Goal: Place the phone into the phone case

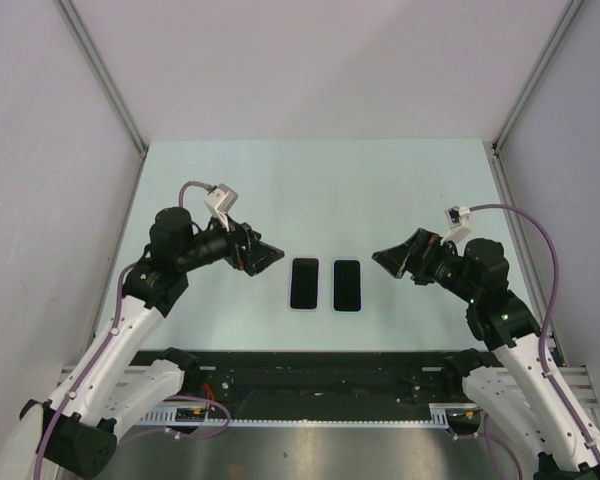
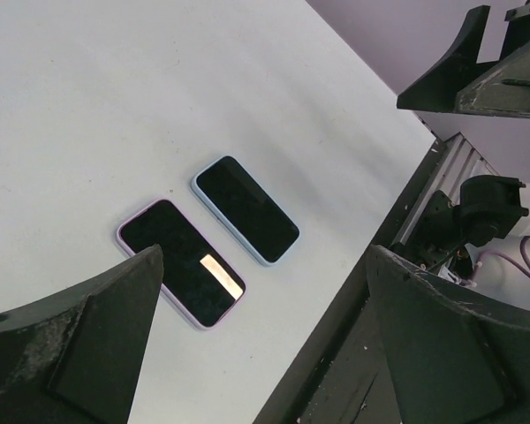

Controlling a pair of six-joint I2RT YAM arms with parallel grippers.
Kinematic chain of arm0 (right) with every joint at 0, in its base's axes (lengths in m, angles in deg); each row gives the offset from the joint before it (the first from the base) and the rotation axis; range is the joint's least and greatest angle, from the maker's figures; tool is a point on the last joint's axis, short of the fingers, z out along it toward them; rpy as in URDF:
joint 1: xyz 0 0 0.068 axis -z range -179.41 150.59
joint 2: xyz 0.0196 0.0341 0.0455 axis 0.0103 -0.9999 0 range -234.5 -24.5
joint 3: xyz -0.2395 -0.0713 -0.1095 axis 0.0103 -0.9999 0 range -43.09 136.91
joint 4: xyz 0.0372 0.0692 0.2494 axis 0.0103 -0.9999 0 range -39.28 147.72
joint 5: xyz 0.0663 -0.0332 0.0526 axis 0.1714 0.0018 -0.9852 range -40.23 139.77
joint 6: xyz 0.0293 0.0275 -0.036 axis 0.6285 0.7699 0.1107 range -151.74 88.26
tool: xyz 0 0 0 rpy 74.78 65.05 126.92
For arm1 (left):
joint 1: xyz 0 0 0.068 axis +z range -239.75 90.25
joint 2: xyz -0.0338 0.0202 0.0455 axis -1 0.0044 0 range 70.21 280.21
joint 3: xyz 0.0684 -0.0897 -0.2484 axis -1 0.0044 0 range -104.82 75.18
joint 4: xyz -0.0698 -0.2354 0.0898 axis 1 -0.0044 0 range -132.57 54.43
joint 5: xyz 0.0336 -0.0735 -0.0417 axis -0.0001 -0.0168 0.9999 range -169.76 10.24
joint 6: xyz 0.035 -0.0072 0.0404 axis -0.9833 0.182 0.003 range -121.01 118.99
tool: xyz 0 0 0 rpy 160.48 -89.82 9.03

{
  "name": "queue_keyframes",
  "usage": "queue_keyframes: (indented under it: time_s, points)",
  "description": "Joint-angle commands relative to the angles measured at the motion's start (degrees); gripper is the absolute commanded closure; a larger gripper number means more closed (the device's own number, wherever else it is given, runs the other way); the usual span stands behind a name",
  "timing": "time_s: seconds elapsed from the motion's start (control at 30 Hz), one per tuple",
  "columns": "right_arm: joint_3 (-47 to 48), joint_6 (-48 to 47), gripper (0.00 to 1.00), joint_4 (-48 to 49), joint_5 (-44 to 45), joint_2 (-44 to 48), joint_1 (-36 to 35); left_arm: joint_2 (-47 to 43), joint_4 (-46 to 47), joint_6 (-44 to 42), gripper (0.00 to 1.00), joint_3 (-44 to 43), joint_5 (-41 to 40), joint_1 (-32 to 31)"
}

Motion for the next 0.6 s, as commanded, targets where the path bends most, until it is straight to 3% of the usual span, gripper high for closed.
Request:
queue_keyframes:
  time_s: [0.0, 0.57]
  points:
    - [2.24, 0.88, 0.00, -1.08, 3.04, 3.03, 0.23, -0.81, 1.51, -2.04, 0.00, 0.37, 1.20, -0.28]
    - [2.24, 0.88, 0.00, -1.96, 3.92, 5.41, 0.23, -1.34, 2.48, -1.86, 0.00, 1.08, 2.08, -0.63]
